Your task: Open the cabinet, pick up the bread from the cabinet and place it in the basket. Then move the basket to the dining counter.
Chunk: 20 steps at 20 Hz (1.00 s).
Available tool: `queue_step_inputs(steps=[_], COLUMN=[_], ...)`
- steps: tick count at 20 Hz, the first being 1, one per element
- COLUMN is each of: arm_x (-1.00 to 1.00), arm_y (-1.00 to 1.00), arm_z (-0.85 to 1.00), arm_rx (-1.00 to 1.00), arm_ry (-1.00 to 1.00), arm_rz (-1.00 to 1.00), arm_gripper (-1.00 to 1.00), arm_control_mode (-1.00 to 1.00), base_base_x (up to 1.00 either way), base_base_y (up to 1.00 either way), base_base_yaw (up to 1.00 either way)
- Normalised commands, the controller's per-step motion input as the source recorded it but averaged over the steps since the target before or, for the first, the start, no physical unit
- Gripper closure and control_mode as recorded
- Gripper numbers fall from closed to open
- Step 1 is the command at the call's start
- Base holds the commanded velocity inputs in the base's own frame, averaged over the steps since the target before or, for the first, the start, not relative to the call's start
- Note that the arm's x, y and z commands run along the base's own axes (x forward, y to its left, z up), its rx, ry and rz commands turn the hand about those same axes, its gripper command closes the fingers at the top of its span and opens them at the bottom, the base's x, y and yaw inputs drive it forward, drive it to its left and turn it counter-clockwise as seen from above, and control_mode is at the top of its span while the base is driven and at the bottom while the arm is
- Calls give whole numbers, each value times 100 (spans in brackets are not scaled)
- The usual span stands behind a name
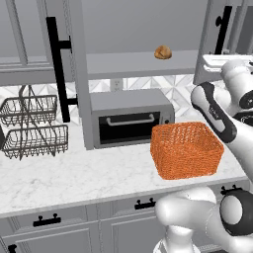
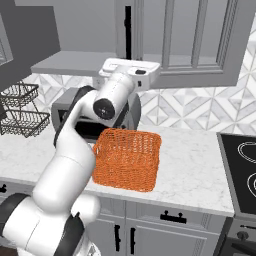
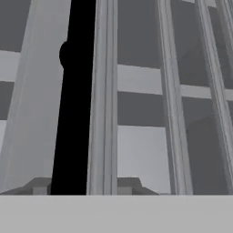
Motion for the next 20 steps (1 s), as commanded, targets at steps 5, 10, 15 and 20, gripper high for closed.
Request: queue_step_inputs(steps=[5, 10, 15, 20], arm_x=[-100, -100, -100, -100], arm_y=[-70, -75, -75, -73], arm_z=[13, 7, 1, 0], arm_rx=[0, 0, 1, 2], arm_ry=[0, 1, 1, 1], arm_rz=[-22, -21, -20, -14], arm_gripper=[100, 100, 100, 100], arm_control_mode=[-100, -100, -100, -100], base_base_x=[0, 0, 0, 0], base_base_y=[0, 0, 0, 0], base_base_yaw=[0, 0, 0, 0])
